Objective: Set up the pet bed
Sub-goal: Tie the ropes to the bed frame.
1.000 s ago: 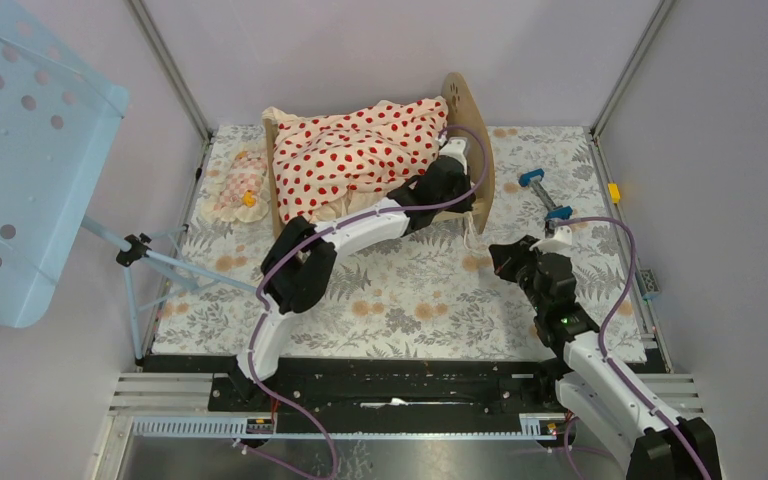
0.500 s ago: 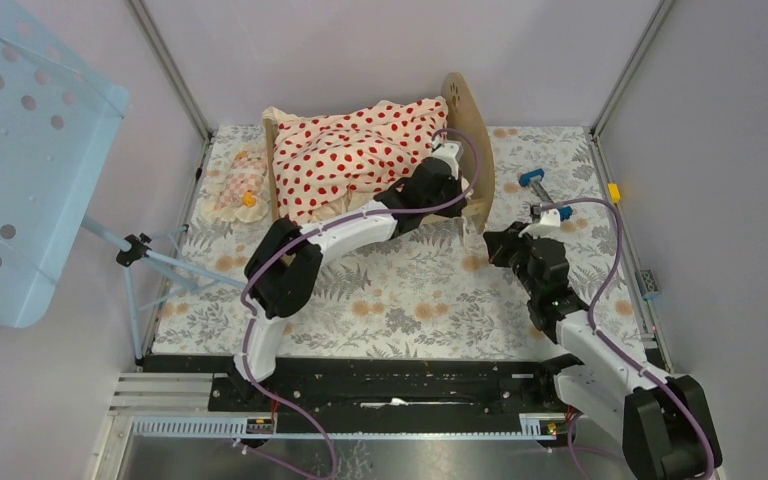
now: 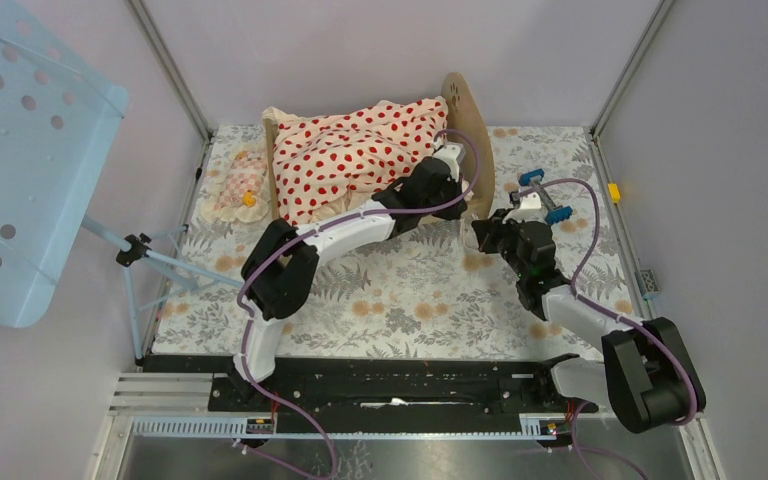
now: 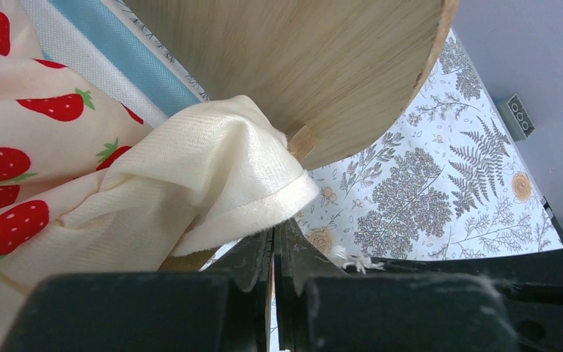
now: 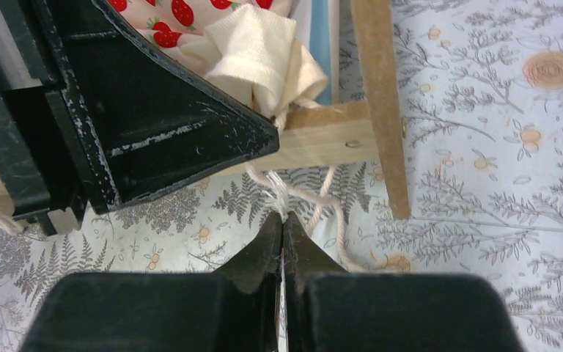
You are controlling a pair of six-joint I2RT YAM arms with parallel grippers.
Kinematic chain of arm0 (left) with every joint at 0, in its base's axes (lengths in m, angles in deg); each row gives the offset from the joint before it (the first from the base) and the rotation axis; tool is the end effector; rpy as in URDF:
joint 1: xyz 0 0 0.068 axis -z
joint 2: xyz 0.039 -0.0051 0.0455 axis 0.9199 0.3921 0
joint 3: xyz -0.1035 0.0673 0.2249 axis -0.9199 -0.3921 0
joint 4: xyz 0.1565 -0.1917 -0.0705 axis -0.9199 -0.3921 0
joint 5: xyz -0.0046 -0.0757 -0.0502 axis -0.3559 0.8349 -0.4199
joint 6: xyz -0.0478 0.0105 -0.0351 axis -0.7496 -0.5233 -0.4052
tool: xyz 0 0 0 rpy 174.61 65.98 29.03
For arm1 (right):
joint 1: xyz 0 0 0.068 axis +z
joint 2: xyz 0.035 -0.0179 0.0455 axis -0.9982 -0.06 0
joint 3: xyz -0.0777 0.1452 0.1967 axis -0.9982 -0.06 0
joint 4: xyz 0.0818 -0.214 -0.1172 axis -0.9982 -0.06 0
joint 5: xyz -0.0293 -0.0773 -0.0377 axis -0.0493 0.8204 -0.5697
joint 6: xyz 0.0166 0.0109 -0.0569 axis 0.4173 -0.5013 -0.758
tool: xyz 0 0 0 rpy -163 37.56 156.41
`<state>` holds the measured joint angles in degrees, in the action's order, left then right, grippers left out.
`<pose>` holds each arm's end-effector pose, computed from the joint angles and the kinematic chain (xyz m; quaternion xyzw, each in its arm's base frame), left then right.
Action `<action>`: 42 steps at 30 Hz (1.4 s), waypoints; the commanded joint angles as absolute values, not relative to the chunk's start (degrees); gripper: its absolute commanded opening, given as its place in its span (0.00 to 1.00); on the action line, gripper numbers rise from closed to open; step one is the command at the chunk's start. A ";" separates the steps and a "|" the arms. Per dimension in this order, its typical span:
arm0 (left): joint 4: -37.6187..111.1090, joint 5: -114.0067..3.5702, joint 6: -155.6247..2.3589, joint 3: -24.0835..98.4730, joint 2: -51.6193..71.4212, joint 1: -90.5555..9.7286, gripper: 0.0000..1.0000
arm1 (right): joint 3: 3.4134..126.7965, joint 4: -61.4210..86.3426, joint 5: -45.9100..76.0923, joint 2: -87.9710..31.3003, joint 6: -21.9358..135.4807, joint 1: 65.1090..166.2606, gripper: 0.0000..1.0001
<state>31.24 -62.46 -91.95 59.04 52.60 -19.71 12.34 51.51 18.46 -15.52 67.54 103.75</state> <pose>0.3294 -0.3570 0.2334 0.1552 0.8407 -0.3186 0.4094 0.2452 0.0793 0.1996 -0.0222 0.7482 0.2246 0.6239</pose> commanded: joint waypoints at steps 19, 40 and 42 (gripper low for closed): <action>30.29 -60.28 -91.54 58.62 46.65 -19.80 0.00 | 16.76 66.72 13.06 -28.22 54.88 103.61 0.00; 29.64 -58.38 -92.04 59.21 46.73 -20.82 0.14 | 19.56 77.96 0.53 -38.44 54.16 103.61 0.00; 29.60 -58.62 -92.04 58.82 46.36 -21.05 0.24 | 19.73 78.58 0.46 -38.76 54.34 103.61 0.00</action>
<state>28.29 -60.12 -91.82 58.63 50.46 -20.43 17.50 73.22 2.37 -37.95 54.93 103.75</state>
